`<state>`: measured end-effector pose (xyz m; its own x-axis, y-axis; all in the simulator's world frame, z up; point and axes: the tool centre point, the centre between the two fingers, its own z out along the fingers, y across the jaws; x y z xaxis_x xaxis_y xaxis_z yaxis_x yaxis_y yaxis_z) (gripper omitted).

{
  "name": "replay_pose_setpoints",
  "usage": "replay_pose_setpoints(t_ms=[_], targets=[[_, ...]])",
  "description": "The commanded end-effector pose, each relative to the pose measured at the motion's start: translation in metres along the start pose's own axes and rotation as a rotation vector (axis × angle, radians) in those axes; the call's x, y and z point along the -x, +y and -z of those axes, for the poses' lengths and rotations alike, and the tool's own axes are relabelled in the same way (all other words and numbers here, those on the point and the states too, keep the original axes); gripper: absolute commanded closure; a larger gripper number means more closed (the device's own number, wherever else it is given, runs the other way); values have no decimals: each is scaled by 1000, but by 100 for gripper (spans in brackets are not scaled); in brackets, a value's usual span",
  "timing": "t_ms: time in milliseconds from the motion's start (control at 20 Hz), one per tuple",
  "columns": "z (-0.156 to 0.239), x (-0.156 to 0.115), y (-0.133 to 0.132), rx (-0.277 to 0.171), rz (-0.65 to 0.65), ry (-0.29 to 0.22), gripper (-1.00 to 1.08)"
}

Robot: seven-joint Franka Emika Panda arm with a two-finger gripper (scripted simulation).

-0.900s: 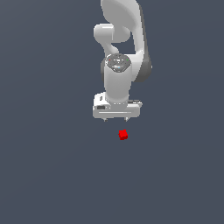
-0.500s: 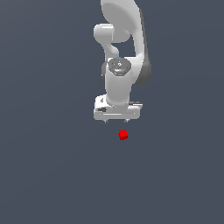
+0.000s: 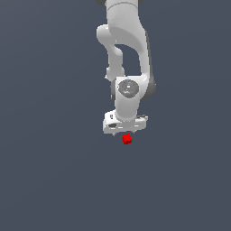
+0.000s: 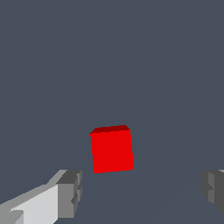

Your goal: Pick up the red cube and move it to a goal position.

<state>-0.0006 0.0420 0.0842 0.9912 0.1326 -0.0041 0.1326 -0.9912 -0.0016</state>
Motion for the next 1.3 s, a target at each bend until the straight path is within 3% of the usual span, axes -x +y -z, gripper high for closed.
replay_pose_setpoints(t_ms=[0, 400, 800, 850, 1250], targets=[[-21, -2, -7, 0, 31, 1, -92], [-61, -6, -19, 0, 90, 4, -92], [-64, -7, -20, 2, 96, 4, -92], [-64, -7, -20, 2, 96, 4, 108], [-64, -7, -20, 2, 96, 4, 108]])
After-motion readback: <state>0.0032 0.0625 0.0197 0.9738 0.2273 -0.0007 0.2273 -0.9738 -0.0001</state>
